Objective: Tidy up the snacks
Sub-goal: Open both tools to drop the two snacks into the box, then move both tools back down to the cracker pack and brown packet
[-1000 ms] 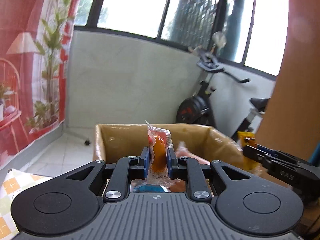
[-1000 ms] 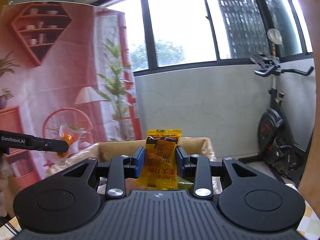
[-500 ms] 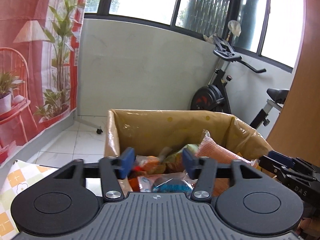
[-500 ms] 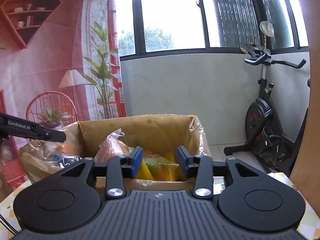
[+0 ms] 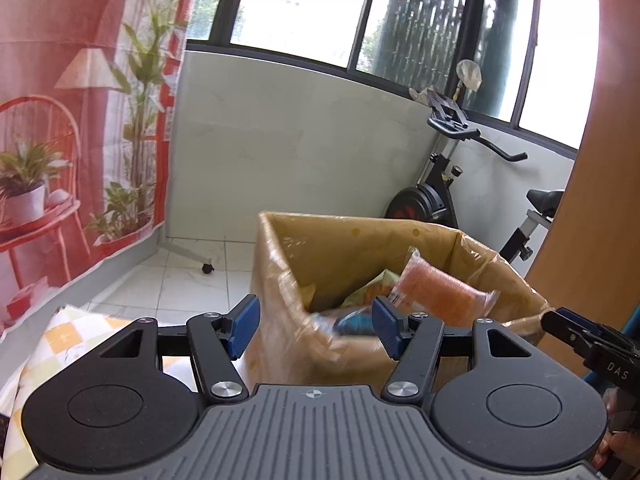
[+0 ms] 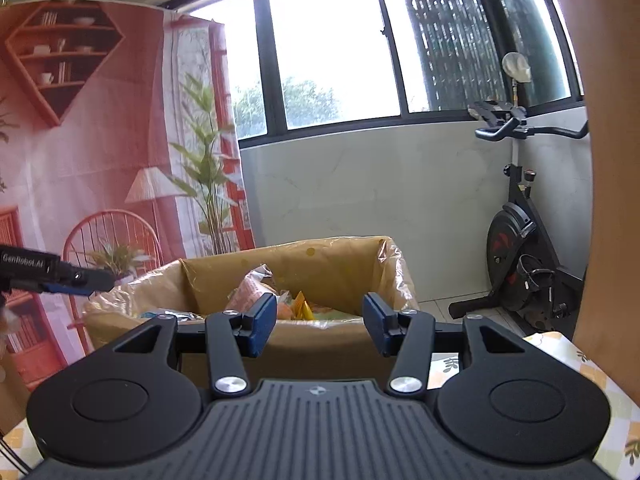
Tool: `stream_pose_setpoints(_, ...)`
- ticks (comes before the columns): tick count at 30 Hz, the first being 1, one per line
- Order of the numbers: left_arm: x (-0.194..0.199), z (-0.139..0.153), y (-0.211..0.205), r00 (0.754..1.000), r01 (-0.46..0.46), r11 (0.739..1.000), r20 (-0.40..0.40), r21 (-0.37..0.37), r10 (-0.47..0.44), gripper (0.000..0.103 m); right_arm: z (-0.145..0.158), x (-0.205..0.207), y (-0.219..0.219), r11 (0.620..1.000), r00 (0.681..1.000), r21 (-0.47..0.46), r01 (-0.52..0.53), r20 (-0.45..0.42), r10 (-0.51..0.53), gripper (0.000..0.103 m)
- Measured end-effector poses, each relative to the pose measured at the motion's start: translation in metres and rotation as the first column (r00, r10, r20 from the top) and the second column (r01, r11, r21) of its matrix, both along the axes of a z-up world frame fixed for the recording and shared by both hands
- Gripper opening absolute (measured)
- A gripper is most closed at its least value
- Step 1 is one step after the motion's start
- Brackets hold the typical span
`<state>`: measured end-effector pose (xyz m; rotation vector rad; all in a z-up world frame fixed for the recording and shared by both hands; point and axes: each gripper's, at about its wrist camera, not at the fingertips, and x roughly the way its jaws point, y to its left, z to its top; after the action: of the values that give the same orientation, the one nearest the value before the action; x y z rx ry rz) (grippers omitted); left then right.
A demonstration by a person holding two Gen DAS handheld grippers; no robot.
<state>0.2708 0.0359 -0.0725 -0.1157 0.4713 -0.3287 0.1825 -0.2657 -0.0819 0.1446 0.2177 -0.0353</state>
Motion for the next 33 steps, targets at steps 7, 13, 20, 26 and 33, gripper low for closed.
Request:
stream_pose_setpoints(7,-0.018,-0.022,0.026,0.997,-0.062,0.998,-0.039,-0.015,0.062,0.064,-0.011,-0.03,-0.001,0.999,0.999,0.016,0.035,-0.013,-0.035,0.052)
stream_pose_setpoints(13,-0.018,-0.056,0.034,0.988,-0.092,0.995,-0.129,-0.027,0.088,0.064,-0.034,-0.037,-0.005,0.998,0.994,0.028,0.061,-0.088,-0.059,0.052)
stream_pose_setpoints(20,-0.009,-0.107,0.024,0.967,-0.065,0.998,-0.246,0.011,0.066,0.065,-0.07,-0.032,-0.003,0.997,0.976,0.039,0.06,-0.211,-0.05,0.052)
stream_pose_setpoints(26,-0.005,-0.134,0.018,0.954,-0.06,0.998,-0.293,0.033,0.067,0.066,-0.103,-0.019,-0.002,0.996,0.935,0.07,0.063,-0.354,-0.034,0.06)
stream_pose_setpoints(33,-0.005,-0.142,0.024,0.943,-0.058,0.998,-0.328,0.033,0.065,0.067,-0.132,0.0,0.006,0.997,0.863,0.052,0.063,-0.505,-0.028,0.073)
